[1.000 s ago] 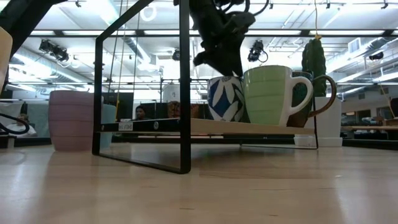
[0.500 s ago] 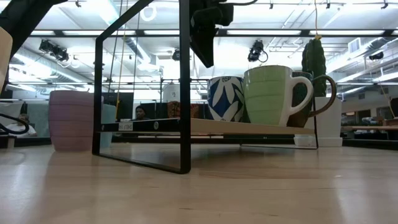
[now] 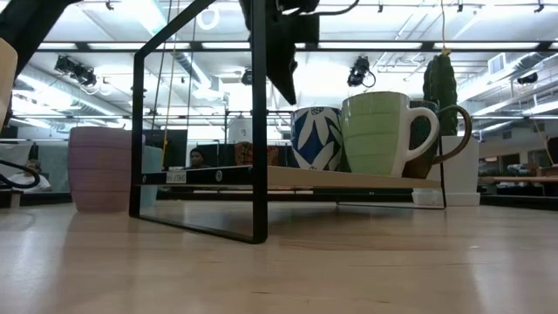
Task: Place coffee mugs
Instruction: Put the white patterned mug on the shelf
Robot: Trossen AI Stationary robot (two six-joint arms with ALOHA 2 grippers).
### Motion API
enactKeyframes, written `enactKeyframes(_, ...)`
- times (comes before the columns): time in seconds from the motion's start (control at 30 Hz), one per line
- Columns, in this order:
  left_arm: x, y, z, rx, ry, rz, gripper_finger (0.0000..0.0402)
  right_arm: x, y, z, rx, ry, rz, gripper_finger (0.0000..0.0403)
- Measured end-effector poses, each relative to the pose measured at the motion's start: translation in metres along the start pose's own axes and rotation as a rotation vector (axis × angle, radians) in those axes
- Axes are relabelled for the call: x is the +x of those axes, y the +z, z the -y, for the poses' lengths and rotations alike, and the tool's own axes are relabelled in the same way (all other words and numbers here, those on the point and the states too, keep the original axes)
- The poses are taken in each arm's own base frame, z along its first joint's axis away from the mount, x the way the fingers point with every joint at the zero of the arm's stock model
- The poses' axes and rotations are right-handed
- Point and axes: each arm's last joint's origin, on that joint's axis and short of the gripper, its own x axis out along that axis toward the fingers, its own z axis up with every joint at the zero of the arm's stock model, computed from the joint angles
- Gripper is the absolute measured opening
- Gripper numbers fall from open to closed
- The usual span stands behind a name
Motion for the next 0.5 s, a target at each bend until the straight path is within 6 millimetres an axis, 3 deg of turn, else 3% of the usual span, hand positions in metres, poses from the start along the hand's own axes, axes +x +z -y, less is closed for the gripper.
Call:
enactKeyframes(0.1, -0.002, -0.005, 0.000, 0.033, 0.010, 0.047, 0.0137, -0.002, 0.000, -0.004, 0.021, 0.016, -0.002, 0.0134)
enactKeyframes(0.23, -0.020, -0.009, 0.003, 0.138, -0.035, 0.162, 0.0137, -0.002, 0.001, -0.008, 0.045, 0.034, -0.005, 0.0134)
enactKeyframes(0.5, 0.004, -0.018, 0.012, 0.522, -0.032, 0.137, 0.0137, 0.001, 0.002, -0.015, 0.056, 0.037, -0.017, 0.0134)
